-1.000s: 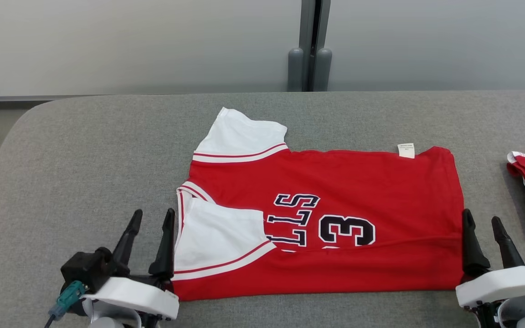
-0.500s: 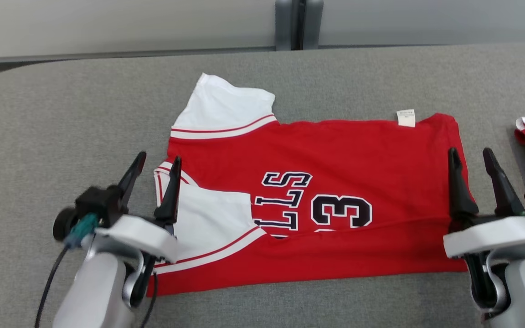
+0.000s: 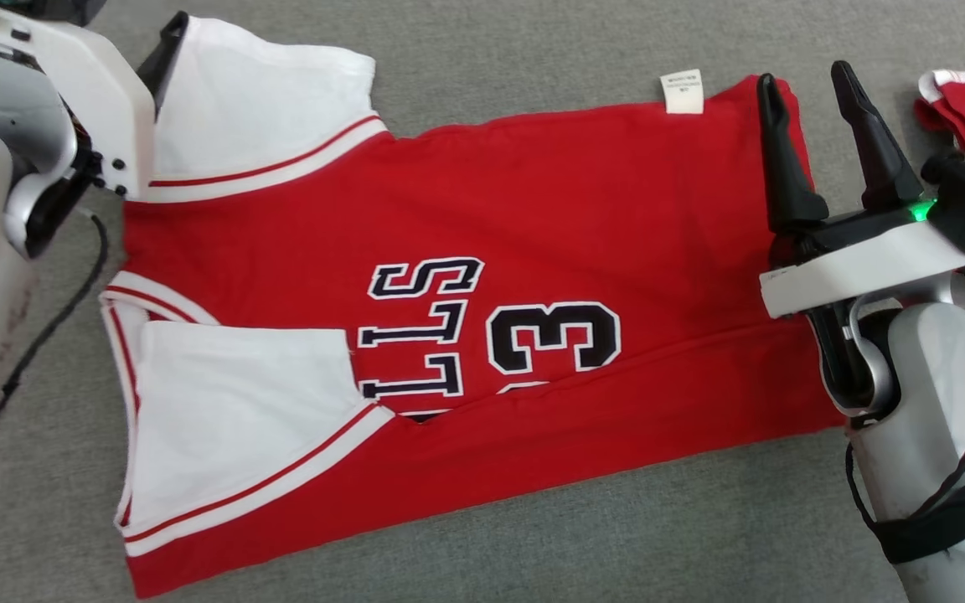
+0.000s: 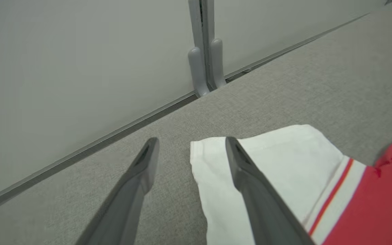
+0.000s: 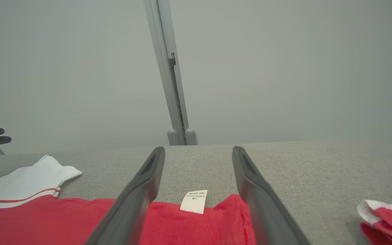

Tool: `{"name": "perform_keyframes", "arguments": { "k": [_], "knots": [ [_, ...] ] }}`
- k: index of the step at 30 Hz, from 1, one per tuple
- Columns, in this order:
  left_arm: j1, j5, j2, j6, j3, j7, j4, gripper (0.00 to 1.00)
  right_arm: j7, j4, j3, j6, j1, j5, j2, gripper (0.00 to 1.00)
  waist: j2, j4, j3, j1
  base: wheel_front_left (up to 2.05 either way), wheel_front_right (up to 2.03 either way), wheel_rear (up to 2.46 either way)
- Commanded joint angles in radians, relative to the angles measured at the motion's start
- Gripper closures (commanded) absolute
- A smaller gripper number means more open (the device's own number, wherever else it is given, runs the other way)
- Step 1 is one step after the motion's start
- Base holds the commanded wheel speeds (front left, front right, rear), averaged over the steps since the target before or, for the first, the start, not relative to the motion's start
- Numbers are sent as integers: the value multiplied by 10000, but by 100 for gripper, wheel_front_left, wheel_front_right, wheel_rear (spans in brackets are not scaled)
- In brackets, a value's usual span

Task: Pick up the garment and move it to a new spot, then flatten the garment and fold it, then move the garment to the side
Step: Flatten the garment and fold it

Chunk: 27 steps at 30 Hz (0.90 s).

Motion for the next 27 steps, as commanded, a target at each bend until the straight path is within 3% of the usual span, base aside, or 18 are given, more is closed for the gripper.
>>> {"name": "perform_keyframes", "arguments": {
  "k": [1, 7, 12, 17, 24, 25, 26, 27],
  "knots": [
    [-298, -181, 230, -9, -186, 192, 78, 0, -103, 65, 62, 1, -189, 59, -7, 0, 0, -545, 530, 0, 0, 0, 0],
    [-1165, -1438, 881, -9, -1444, 1298, 262, 0, -408, 412, 438, 1, -666, 247, 25, 0, 0, -868, 787, 0, 0, 0, 0],
    [-1586, -1865, 1361, -10, -2294, 1432, 491, 0, -565, 654, 533, 1, -831, 361, -40, 0, 0, -1020, 917, 0, 0, 0, 0],
    [-1834, -1733, 1454, -10, -3042, 1082, 975, 0, -694, 814, 646, 1, -875, 452, -70, 0, 0, -1091, 1014, 0, 0, 0, 0],
    [-1859, -2546, 1374, -10, -3885, 1390, 1350, 0, -767, 934, 811, 1, -984, 580, -88, 0, 0, -1109, 1063, 0, 0, 0, 0],
    [-1814, -2745, 1388, -16, -4062, 1528, 1277, 5, -749, 946, 825, 1, -1001, 581, -122, 0, 0, -1099, 1061, 0, 0, 0, 0],
    [-1815, -2943, 1410, -16, -4171, 1570, 1196, 57, -746, 968, 816, 1, -1017, 582, -158, 0, 0, -1084, 1061, 0, 0, 0, 0],
    [-1867, -3084, 1432, -17, -4226, 1450, 1096, 100, -746, 1003, 793, 1, -1028, 576, -172, 0, 0, -1058, 1062, 0, 0, 0, 0]
  ]
}}
